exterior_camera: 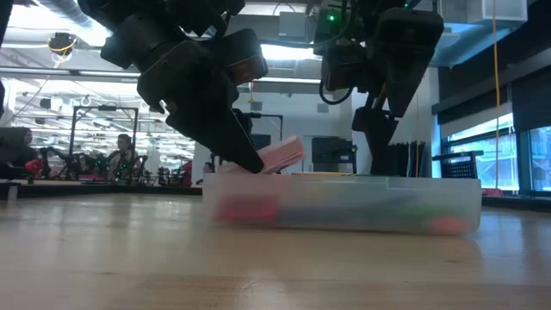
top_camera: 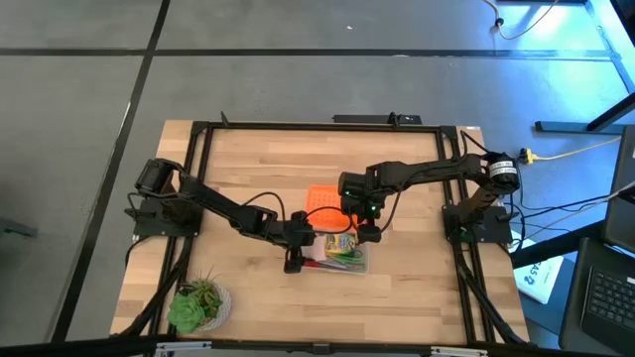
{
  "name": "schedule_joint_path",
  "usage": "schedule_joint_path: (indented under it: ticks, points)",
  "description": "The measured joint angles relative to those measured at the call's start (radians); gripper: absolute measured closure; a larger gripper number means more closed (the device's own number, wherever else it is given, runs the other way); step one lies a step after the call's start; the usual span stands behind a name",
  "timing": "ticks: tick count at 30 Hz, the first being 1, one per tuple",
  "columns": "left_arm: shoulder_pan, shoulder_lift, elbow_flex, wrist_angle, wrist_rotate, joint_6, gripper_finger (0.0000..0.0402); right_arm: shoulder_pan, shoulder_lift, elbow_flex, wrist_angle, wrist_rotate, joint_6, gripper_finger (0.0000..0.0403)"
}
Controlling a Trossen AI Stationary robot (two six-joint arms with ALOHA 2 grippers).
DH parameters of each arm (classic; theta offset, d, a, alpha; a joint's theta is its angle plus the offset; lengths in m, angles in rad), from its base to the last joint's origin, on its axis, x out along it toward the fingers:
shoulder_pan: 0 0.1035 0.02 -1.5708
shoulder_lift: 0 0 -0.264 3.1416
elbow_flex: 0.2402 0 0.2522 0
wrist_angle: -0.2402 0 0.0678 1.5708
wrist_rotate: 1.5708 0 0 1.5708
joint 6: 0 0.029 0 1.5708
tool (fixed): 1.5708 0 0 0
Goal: Pack school essentials
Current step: Put the white sticky notes into the orange supply box, then close the orange supply box
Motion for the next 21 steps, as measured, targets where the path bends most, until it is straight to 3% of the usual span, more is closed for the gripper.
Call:
schedule_joint_path:
  ticks: [7, 15, 21]
  points:
    - [0.000, 0.000, 0.000, -0.001, 0.000, -0.016, 0.0005, 0.000, 0.000, 0.000, 0.000, 0.000, -0.002, 0.0022]
    - [0.000, -0.006, 0.000, 0.007, 0.004, -0.036, 0.0005, 0.000, 0.000, 0.000, 0.000, 0.000, 0.000, 0.0022]
    - [0.002, -0.087, 0.001, -0.038, 0.001, -0.037, 0.0005, 0.000, 0.000, 0.000, 0.010, 0.000, 0.000, 0.0022]
